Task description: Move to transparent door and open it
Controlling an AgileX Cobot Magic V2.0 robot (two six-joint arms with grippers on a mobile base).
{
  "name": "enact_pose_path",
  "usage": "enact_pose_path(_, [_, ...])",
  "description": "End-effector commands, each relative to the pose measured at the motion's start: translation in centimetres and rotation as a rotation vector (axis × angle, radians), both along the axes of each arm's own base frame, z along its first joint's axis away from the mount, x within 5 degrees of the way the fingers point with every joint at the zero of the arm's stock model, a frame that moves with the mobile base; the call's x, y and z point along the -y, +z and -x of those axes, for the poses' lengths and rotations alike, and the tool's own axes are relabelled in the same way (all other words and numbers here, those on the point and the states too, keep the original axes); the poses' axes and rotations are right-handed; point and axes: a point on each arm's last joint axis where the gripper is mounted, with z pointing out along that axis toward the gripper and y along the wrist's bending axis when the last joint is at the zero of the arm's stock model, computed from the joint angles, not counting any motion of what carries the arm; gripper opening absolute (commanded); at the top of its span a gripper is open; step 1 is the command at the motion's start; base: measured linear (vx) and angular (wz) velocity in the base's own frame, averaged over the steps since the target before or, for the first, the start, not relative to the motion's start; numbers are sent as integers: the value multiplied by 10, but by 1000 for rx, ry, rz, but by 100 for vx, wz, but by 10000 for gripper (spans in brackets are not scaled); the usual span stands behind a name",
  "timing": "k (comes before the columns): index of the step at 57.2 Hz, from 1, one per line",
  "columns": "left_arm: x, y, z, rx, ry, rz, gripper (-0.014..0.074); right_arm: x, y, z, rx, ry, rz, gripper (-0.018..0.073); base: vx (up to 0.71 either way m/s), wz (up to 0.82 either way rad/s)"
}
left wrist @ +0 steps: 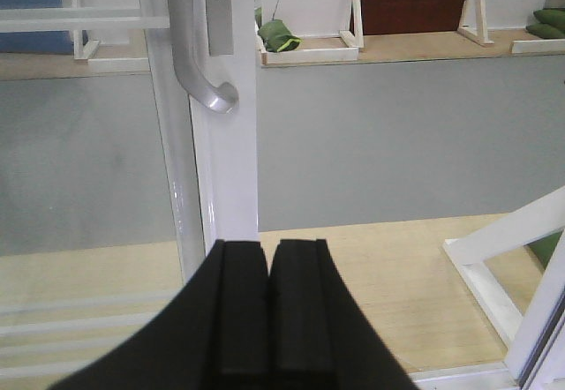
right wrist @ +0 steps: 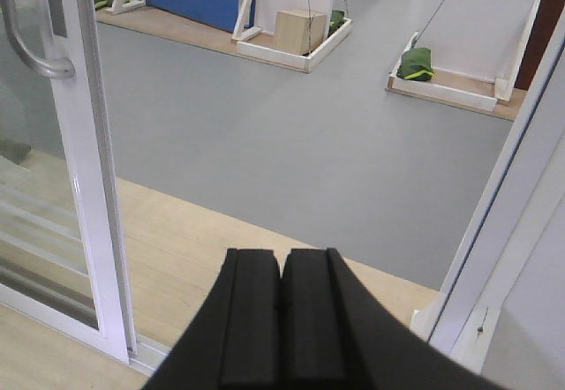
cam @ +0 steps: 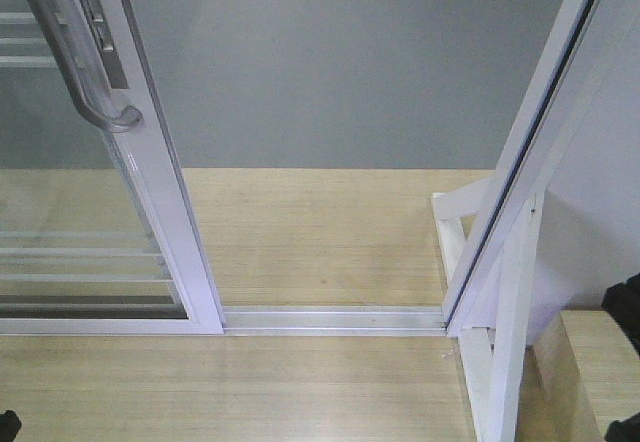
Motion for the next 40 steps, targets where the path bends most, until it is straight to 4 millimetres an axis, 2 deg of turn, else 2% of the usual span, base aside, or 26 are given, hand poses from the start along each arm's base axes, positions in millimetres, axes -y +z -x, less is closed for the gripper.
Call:
enact_pose_path(1, [0, 15, 0, 119, 2, 32, 1, -3, -11, -7, 130, 2, -55, -1, 0, 0])
enact_pose_path(7, [0, 15, 0, 119, 2, 32, 2, -3, -37, -6, 243, 9, -108, -1, 0, 0])
enact_pose_path(15, [0, 15, 0, 117, 2, 32, 3, 1, -31, 4, 336, 9, -91, -1, 0, 0])
enact_pose_path(40, [0, 15, 0, 117, 2, 32, 3, 7, -31, 2, 346, -119, -68, -1, 0, 0])
